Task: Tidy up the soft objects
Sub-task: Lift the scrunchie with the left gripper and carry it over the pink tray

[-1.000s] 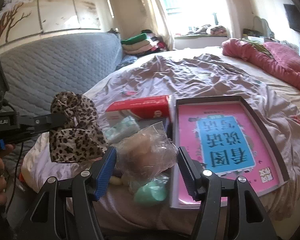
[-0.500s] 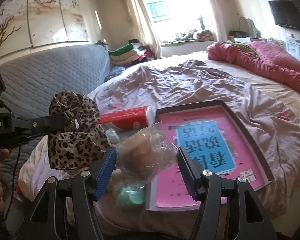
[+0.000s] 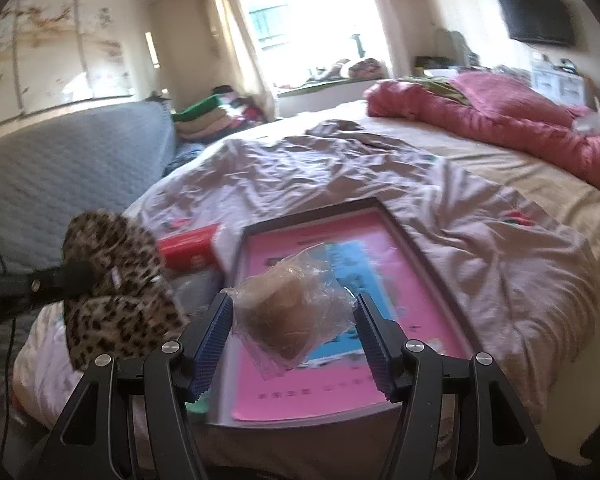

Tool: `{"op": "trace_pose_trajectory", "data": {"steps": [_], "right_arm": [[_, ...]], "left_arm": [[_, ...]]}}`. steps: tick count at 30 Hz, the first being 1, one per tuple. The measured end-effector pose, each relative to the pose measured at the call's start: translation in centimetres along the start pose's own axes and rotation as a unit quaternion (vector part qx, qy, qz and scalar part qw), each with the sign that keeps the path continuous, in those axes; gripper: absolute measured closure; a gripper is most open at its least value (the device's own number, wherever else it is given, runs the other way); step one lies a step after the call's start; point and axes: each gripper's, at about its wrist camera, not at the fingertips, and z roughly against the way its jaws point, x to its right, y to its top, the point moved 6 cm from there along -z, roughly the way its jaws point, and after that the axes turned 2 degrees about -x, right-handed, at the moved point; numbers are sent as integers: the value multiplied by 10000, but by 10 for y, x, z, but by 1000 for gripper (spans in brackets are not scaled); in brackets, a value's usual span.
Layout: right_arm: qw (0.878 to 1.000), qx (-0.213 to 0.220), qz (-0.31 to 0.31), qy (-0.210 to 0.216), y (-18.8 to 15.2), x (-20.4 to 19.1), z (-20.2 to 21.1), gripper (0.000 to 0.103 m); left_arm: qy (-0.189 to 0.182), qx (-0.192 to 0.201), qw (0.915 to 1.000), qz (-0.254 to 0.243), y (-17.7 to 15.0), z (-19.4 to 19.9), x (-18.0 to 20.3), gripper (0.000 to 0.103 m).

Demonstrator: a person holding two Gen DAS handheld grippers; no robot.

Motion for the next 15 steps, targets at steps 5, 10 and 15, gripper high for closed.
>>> {"op": "trace_pose_trajectory", "data": {"steps": [5, 10, 15], "right_arm": [[9996, -32, -247, -156, 0, 25, -1, 39], [9989, -41, -412, -202, -1, 38, -1, 39], [9985, -27, -444, -307, -2, 46, -3, 39]], "left_arm": [[-110, -118, 9999, -37, -3, -18, 15, 96], [-350, -229, 9991, -45, -6, -37, 32, 96], [-388, -430, 9982, -154, -11, -61, 43, 96]]}}
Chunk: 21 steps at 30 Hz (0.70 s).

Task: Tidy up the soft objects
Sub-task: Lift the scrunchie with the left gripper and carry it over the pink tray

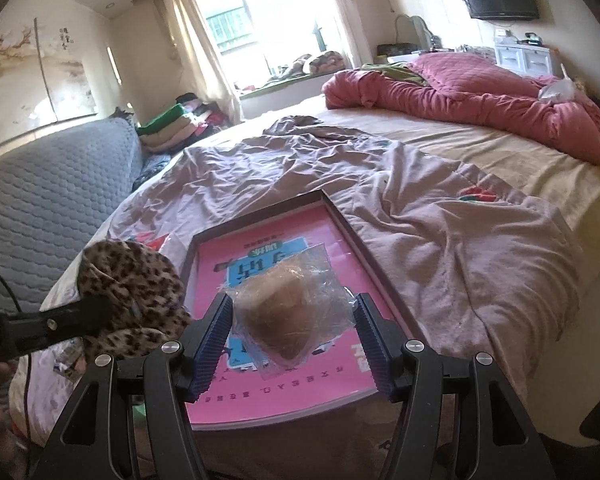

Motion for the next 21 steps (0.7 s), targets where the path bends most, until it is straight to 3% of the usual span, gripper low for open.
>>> {"op": "trace_pose_trajectory", "data": {"steps": [7, 16, 21], "right_arm": [[9999, -24, -88, -84, -2, 11, -4, 39], [9997, -64, -157, -168, -3, 20, -8, 39], [9996, -151, -78, -208, -6, 19, -14, 39]], "left_arm": [[-28, -255, 9996, -84, -5, -26, 6, 96], [344, -737, 9967, -34, -18, -67, -18, 96], [554, -785, 9953, -157, -27, -67, -24, 96]]}}
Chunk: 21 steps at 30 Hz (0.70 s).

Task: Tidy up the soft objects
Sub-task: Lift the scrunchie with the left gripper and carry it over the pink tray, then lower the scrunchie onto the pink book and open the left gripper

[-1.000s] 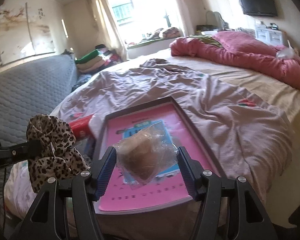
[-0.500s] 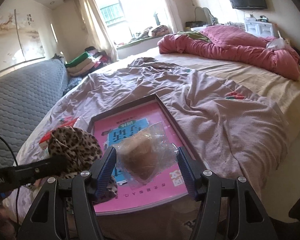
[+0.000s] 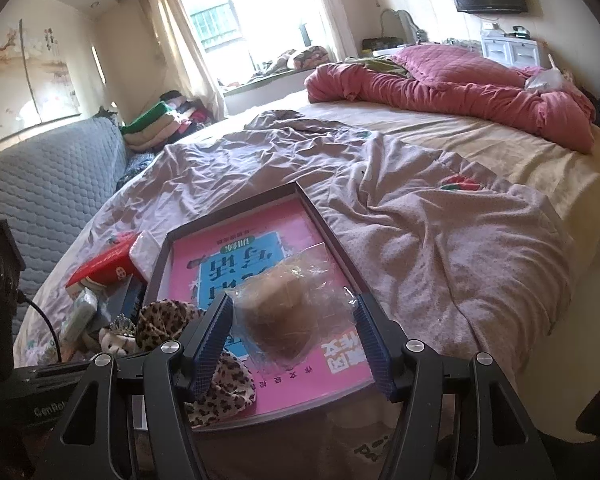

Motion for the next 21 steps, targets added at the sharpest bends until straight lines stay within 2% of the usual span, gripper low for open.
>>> {"op": "trace_pose_trajectory", "data": {"steps": [12, 18, 21], "right_arm": [[9979, -550, 235, -267, -15, -1, -33, 39], [9965, -586, 336, -496, -16, 3, -38, 38], [9962, -596, 321, -556, -16, 7, -39, 38]], "left_arm": [[335, -21, 9994, -100, -1, -3, -7, 96], [313, -38, 9995, -49, -2, -2, -9, 95], [342, -8, 9993, -136, -2, 0, -6, 89]]}}
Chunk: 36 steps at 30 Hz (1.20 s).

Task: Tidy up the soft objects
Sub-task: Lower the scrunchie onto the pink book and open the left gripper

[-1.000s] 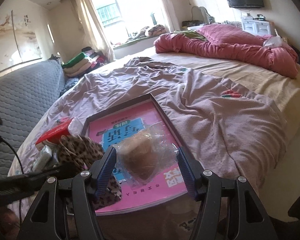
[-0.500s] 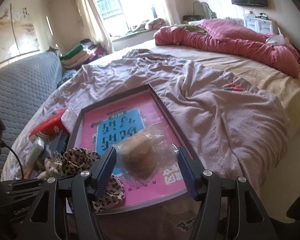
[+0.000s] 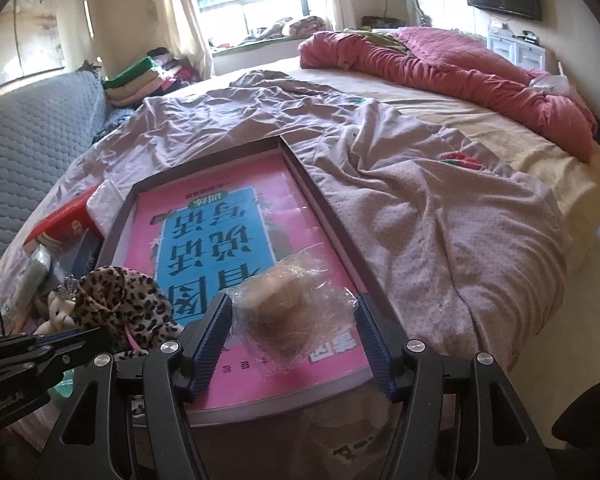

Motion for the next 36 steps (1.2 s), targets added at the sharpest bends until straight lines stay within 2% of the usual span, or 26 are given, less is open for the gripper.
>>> {"op": "trace_pose_trajectory", "data": {"steps": [11, 15, 26, 36], "right_arm": [[9999, -78, -78, -115, -3, 5, -3, 35], [9998, -146, -77, -126, -5, 5, -7, 35], [9996, -236, 56, -171, -9, 0, -11, 35], [9993, -189, 117, -308, -8, 2, -5, 29]], "left_arm": [[4, 84, 9999, 85, 0, 10, -6, 78], [-19, 181, 9998, 92, 1, 19, -5, 66], [109, 364, 9993, 63, 0, 34, -9, 65], [173, 380, 9991, 90, -5, 44, -12, 56]]}}
